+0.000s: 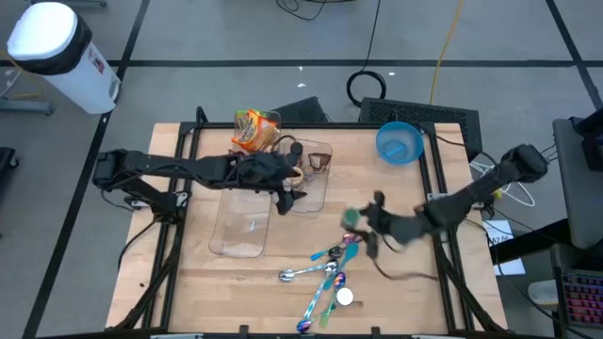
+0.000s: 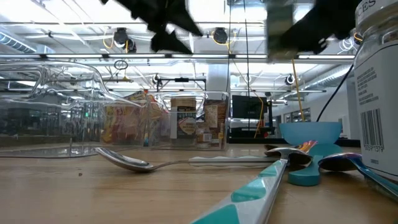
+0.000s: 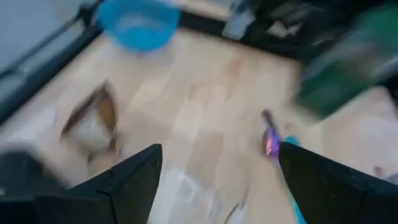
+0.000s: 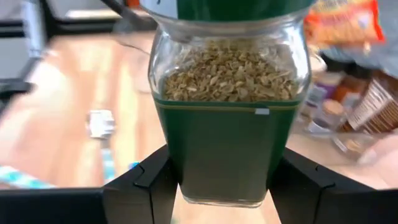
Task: Pick & Place Food Item
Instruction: Put the green spice bottle into the middle transparent bin
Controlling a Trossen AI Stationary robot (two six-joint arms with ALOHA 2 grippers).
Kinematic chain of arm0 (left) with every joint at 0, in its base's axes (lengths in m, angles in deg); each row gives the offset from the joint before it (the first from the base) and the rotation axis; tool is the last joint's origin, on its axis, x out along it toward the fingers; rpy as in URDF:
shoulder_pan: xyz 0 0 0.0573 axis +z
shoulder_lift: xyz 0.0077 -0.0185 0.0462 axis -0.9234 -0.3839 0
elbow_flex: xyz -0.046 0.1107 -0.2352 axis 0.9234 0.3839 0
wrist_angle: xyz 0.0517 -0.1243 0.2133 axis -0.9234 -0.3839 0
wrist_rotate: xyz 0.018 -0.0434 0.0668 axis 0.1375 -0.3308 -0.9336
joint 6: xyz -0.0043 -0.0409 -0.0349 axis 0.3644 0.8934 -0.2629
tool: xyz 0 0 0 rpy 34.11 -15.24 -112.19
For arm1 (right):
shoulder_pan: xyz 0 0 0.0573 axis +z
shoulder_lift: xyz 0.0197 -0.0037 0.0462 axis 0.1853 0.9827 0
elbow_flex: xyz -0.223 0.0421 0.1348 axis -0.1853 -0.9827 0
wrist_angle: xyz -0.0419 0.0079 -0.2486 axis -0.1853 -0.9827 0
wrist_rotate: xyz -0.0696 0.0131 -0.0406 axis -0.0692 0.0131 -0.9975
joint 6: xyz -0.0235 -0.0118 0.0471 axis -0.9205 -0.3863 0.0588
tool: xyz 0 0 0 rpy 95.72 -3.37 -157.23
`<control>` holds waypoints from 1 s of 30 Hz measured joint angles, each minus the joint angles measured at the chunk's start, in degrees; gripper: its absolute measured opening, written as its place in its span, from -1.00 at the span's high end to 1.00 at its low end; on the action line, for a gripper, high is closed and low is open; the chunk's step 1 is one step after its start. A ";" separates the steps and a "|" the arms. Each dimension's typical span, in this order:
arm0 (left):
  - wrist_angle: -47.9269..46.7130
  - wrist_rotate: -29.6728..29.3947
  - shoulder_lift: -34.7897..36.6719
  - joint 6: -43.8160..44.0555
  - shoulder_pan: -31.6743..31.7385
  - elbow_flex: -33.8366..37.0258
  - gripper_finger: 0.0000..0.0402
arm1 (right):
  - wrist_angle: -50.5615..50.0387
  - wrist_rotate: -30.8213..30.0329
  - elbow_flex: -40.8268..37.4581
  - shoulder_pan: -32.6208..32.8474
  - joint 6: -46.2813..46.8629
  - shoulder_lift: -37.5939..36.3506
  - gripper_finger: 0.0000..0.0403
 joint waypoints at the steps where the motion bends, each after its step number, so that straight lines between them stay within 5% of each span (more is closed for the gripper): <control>1: -0.92 0.07 -0.77 -1.38 -0.59 -2.14 -0.63 | 0.12 2.46 0.00 -3.08 -0.35 0.60 0.05; 7: -9.19 2.20 -6.18 -9.10 -4.04 -12.03 -0.62 | 3.06 12.81 0.00 -14.77 0.40 6.18 0.05; 15: -10.78 1.76 -14.19 -11.20 -6.65 -18.78 -0.69 | 11.44 22.14 0.00 -15.60 -1.80 13.61 0.05; 30: -5.52 3.51 -21.52 -8.91 -7.10 -19.05 -0.69 | 12.40 23.64 -0.02 -15.19 -5.15 14.96 0.05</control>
